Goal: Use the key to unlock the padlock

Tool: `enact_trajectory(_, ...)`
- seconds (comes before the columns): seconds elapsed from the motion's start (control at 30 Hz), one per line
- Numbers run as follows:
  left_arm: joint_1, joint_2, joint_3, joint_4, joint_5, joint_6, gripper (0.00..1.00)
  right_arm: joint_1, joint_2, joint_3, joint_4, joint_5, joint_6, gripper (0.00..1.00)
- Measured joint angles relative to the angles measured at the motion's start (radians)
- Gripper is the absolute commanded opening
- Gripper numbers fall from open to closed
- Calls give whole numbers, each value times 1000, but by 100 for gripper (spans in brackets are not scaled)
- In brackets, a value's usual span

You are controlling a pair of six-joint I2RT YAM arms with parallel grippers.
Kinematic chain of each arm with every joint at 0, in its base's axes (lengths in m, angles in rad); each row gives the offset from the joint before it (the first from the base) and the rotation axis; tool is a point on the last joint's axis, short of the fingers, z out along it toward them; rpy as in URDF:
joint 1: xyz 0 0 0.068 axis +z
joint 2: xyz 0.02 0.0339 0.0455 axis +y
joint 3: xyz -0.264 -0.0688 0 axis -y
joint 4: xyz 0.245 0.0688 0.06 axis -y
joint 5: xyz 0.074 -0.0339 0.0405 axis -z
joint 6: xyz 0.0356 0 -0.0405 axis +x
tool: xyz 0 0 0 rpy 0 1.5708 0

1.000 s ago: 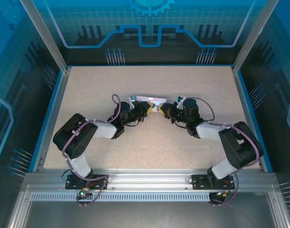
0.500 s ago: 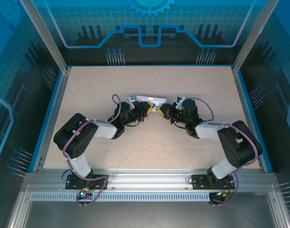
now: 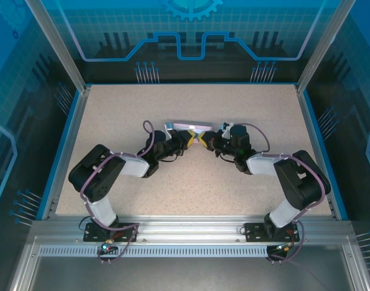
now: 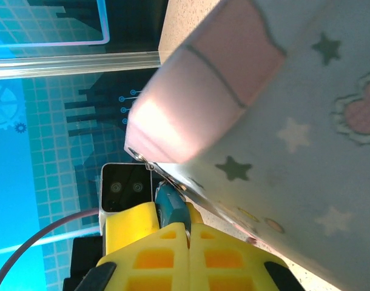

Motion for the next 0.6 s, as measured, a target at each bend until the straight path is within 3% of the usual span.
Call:
enact_trajectory(0.4, 6, 5, -1, -10, -27, 10, 0, -1, 34, 62, -84, -18, -58, 2)
enact_trajectory(0.6, -3, 24, -14, 5, -26, -18, 0, -1, 35, 68, -105, -30, -87, 38)
